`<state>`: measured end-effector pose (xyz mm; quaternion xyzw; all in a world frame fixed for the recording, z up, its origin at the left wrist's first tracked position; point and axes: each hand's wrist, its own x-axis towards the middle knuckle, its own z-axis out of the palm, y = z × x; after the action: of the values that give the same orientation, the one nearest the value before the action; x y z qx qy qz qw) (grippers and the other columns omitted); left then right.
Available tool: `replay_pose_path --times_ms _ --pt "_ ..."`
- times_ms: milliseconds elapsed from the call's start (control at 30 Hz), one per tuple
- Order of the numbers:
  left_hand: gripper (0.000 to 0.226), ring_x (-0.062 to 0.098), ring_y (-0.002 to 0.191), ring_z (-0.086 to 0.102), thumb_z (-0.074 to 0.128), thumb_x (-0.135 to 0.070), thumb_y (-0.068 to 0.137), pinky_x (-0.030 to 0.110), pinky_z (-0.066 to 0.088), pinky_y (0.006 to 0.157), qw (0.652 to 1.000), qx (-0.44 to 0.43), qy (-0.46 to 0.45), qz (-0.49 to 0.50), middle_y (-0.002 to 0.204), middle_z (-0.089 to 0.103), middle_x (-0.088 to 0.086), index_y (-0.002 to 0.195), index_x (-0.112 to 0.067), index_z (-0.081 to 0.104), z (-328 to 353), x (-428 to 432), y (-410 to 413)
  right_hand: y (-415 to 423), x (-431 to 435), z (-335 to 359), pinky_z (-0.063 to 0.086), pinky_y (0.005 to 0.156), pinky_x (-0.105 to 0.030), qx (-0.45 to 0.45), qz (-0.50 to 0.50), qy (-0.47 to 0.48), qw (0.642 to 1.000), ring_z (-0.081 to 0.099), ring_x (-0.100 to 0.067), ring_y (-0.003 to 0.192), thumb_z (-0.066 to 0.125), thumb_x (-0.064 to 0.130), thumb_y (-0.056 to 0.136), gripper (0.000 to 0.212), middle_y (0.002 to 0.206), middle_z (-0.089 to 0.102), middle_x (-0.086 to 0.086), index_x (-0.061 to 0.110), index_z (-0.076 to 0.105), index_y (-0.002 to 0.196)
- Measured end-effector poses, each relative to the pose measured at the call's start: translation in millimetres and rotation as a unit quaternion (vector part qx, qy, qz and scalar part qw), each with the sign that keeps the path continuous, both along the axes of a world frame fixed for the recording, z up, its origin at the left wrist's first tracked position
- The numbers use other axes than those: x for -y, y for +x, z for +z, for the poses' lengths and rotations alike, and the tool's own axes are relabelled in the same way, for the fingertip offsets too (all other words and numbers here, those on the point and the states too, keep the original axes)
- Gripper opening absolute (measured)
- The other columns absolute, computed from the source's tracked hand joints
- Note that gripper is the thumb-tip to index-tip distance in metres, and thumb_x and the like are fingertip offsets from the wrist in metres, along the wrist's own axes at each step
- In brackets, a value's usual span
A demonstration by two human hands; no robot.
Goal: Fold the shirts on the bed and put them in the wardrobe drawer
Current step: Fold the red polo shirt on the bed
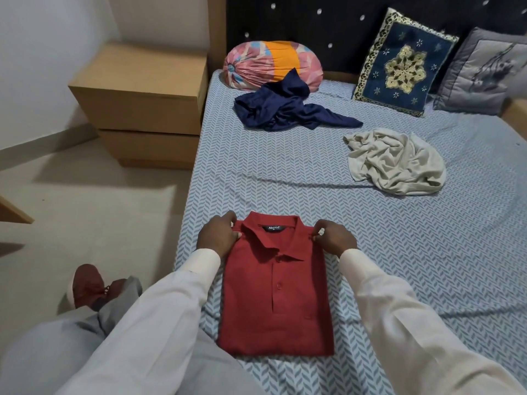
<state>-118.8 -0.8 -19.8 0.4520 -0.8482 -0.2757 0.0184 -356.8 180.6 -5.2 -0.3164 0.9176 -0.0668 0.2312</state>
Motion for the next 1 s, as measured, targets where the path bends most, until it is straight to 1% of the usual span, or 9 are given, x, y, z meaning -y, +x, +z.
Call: replay_pose_path --times_ms 167,267,367,467,600,767,867,933,1000 --pt "0.020 0.032 0.097 0.059 0.065 -0.035 0.085 0.037 0.049 0.082 1.000 0.023 0.015 -0.006 0.106 0.057 0.011 0.100 -0.022 0.060 1.8 -4.5 -4.3 3.7 0.3 -1.7 0.040 0.076 -0.031 0.019 0.007 0.005 1.000 0.060 -0.022 0.101 0.065 0.032 0.086 0.008 0.099 0.062 0.002 0.034 0.058 0.090" --pt "0.011 0.029 0.094 0.061 0.067 -0.031 0.083 0.035 0.050 0.083 0.998 0.015 0.054 0.029 0.103 0.064 0.009 0.082 -0.025 0.058 3.8 -1.6 -4.6 5.3 0.1 -2.9 0.039 0.076 -0.031 0.016 -0.006 -0.005 1.000 0.060 -0.025 0.103 0.063 0.032 0.088 0.007 0.100 0.063 0.000 0.032 0.056 0.085" --pt "0.011 0.028 0.095 0.063 0.070 -0.023 0.083 0.031 0.049 0.082 0.996 -0.014 0.054 0.073 0.098 0.069 0.007 0.077 -0.021 0.061 7.1 3.6 -4.0 4.7 -1.6 -4.8 0.044 0.079 -0.034 0.009 -0.032 -0.033 0.999 0.060 -0.026 0.098 0.062 0.031 0.086 0.005 0.097 0.063 0.000 0.030 0.058 0.083" --pt "0.009 0.026 0.096 0.063 0.070 -0.019 0.084 0.029 0.047 0.082 0.995 -0.022 0.055 0.075 0.097 0.070 0.007 0.079 -0.017 0.064 7.4 5.4 -3.7 4.9 -3.5 -6.6 0.043 0.078 -0.032 0.014 -0.058 -0.070 0.996 0.058 -0.023 0.091 0.061 0.030 0.084 0.003 0.091 0.063 0.002 0.027 0.060 0.084" --pt "0.014 0.025 0.098 0.063 0.076 -0.024 0.080 0.028 0.046 0.083 0.992 -0.031 0.091 0.087 0.101 0.068 0.005 0.089 -0.019 0.067 3.5 2.5 -5.5 5.1 -4.3 -13.2 0.050 0.082 -0.034 0.055 -0.105 -0.107 0.987 0.063 -0.022 0.088 0.057 0.023 0.083 0.004 0.091 0.066 0.001 0.026 0.059 0.084" --pt "0.005 0.028 0.097 0.062 0.068 -0.016 0.086 0.031 0.047 0.084 0.987 -0.079 0.080 0.114 0.101 0.067 0.009 0.088 -0.013 0.064 -0.1 1.6 -9.2 1.1 0.2 -15.4 0.053 0.081 -0.036 0.093 -0.140 -0.136 0.976 0.063 -0.024 0.085 0.056 0.017 0.079 0.006 0.086 0.065 -0.001 0.022 0.059 0.081" --pt "0.005 0.022 0.092 0.061 0.069 -0.013 0.085 0.028 0.044 0.079 0.978 -0.123 0.106 0.130 0.096 0.066 0.004 0.085 -0.014 0.064 2.0 6.6 -12.4 -7.1 1.9 -16.6 0.055 0.071 -0.037 0.137 -0.167 -0.173 0.961 0.064 -0.023 0.074 0.057 0.014 0.074 0.008 0.080 0.066 -0.004 0.020 0.059 0.077" --pt "0.008 0.020 0.090 0.062 0.071 -0.012 0.082 0.029 0.047 0.080 0.970 -0.132 0.138 0.151 0.095 0.067 0.002 0.082 -0.017 0.065 1.1 8.9 -13.9 -7.2 3.0 -17.2 0.049 0.059 -0.031 0.160 -0.175 -0.188 0.953 0.059 -0.020 0.066 0.057 0.009 0.076 0.010 0.075 0.063 -0.005 0.019 0.057 0.078" --pt "0.011 0.020 0.091 0.064 0.073 -0.010 0.080 0.032 0.052 0.084 0.965 -0.125 0.163 0.165 0.094 0.069 0.002 0.079 -0.020 0.067 -2.0 10.2 -14.4 -5.3 2.0 -20.4 0.042 0.052 -0.026 0.183 -0.186 -0.189 0.947 0.054 -0.018 0.061 0.057 0.005 0.080 0.014 0.071 0.059 -0.004 0.019 0.056 0.079"
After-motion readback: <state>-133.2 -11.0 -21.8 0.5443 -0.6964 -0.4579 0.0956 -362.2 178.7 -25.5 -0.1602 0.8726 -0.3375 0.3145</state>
